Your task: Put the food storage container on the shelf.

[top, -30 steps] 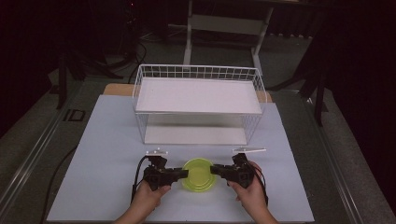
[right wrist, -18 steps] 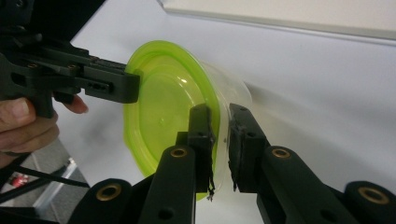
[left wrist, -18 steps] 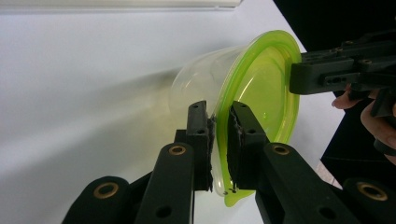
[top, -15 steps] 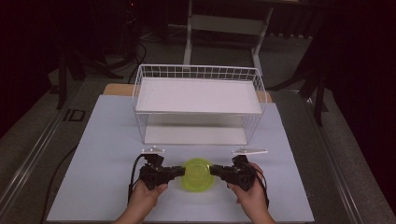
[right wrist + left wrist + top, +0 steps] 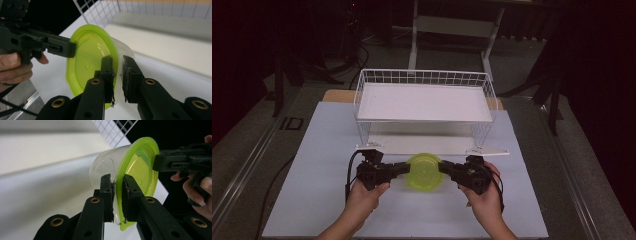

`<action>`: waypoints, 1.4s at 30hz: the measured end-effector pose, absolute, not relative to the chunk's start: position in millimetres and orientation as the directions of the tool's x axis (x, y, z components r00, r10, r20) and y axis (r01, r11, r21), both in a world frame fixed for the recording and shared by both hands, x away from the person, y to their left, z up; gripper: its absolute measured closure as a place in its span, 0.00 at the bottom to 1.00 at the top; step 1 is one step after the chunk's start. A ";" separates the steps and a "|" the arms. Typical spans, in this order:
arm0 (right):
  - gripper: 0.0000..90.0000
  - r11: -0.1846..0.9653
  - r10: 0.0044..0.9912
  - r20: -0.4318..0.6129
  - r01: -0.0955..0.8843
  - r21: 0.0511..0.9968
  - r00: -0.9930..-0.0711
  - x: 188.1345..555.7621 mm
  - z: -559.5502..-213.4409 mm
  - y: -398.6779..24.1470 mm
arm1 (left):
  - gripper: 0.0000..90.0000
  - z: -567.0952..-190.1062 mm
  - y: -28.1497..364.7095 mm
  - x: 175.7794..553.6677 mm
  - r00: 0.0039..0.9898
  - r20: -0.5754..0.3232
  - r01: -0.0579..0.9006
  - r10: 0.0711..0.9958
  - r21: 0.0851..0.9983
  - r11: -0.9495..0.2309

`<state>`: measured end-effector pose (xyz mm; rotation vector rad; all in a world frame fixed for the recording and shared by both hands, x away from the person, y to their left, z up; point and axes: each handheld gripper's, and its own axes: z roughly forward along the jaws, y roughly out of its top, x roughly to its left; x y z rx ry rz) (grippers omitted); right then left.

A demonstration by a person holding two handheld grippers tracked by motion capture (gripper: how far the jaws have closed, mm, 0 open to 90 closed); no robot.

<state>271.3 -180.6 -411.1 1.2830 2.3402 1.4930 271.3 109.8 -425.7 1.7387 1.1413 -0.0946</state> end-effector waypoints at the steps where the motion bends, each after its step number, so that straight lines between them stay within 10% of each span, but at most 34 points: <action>1: 0.89 0.169 0.685 0.343 0.598 0.783 -0.643 272.3 -407.6 -180.3 | 0.90 -425.7 109.8 271.3 0.549 -0.535 0.721 0.642 0.691 -0.042; 42: 0.88 0.066 0.778 0.314 0.567 0.821 -0.544 358.5 -289.1 -167.9 | 0.90 -294.5 114.0 379.0 0.601 -0.497 0.667 0.626 0.743 -0.051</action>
